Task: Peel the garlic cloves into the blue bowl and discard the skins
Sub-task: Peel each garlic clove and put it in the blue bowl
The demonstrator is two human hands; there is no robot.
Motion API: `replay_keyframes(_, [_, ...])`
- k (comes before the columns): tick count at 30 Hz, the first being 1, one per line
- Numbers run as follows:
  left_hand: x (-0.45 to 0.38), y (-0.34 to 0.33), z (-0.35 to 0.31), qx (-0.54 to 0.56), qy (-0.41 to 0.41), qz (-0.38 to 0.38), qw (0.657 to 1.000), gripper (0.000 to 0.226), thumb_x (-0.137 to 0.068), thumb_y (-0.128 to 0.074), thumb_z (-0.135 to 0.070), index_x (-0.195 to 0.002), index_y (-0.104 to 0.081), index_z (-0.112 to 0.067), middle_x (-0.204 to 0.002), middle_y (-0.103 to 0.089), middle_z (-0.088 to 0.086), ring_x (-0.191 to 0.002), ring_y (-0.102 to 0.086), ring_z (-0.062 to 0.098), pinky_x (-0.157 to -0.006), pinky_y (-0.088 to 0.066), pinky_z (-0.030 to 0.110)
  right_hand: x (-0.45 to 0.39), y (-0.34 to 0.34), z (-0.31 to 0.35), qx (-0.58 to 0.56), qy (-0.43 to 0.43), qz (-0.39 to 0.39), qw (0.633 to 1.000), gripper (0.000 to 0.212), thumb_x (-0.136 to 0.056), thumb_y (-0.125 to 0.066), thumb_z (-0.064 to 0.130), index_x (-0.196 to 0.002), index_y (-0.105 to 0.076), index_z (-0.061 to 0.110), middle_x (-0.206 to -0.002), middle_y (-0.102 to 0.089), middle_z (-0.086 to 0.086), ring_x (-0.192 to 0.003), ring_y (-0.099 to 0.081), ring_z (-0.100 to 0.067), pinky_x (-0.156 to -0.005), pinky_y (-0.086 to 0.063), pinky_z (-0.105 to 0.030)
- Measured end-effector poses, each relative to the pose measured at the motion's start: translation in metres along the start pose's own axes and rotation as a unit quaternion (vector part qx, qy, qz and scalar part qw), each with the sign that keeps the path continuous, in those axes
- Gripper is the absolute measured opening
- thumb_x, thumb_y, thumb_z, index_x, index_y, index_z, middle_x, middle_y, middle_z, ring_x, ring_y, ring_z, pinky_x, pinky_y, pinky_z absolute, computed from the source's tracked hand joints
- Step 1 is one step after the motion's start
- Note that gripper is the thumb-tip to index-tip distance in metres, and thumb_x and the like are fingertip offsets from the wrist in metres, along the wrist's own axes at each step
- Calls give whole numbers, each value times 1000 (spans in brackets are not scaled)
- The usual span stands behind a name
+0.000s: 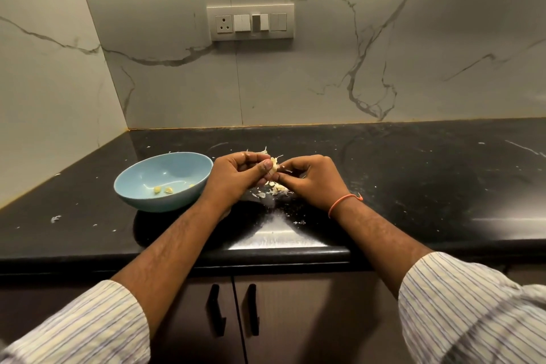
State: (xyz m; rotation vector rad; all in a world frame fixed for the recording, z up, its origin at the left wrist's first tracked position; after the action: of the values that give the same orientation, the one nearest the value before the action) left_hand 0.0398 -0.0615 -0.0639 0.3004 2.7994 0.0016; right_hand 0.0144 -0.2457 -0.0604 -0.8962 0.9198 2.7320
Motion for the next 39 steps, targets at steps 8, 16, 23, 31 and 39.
replay_keyframes(8, [3, -1, -3, -55, -25, 49, 997, 29, -89, -82, -12, -117, -78, -9, -101, -83, 6, -98, -80, 21, -86, -64, 28, 3, 6, -1, -75, -34, -5, 997, 22, -84, -88, 30, -101, -85, 17, -88, -81, 8, -87, -78, -6, -86, -64, -35])
replay_keyframes(16, [4, 0, -4, -23, -23, 53, 998, 28, -89, -81, -9, -116, -78, -6, -102, -82, 12, -96, -79, 22, -87, -64, 28, 5, 9, -2, -170, -72, 3, 983, 21, -80, -90, 20, -97, -84, 10, -88, -82, -3, -89, -80, -18, -86, -64, -35])
replay_keyframes(23, [7, -2, -7, -16, -38, 64, 997, 26, -91, -78, -7, -116, -77, -4, -101, -81, 15, -90, -78, 19, -82, -64, 25, 9, 14, 5, -212, -76, 18, 974, 21, -85, -85, 10, -104, -81, 1, -91, -82, -7, -84, -78, -13, -77, -60, -22])
replay_keyframes(31, [1, -2, 0, -91, -59, 76, 991, 25, -92, -79, -8, -117, -78, -8, -103, -82, 7, -99, -79, 24, -87, -63, 27, 4, 27, 3, -194, -103, -22, 975, 18, -90, -81, 13, -104, -81, 3, -86, -80, -8, -69, -70, -5, -66, -54, -19])
replay_keyframes(39, [-6, -6, 5, -157, -65, 103, 980, 27, -92, -70, 5, -113, -79, -9, -98, -83, 2, -98, -79, 12, -96, -62, 30, -1, 40, 33, 239, -5, 183, 954, 14, -88, -83, 34, -99, -85, 25, -86, -80, 9, -78, -73, -2, -80, -61, -25])
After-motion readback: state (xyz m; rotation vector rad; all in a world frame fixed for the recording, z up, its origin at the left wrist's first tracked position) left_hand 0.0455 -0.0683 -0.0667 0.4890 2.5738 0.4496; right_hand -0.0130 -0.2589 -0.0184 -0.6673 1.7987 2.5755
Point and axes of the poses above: each hand's wrist, its own x-axis away from the middle knuckle, its own y-axis out of the back of the hand, z = x × y, the point moved 5 cm from there along -x, towards the middle knuckle
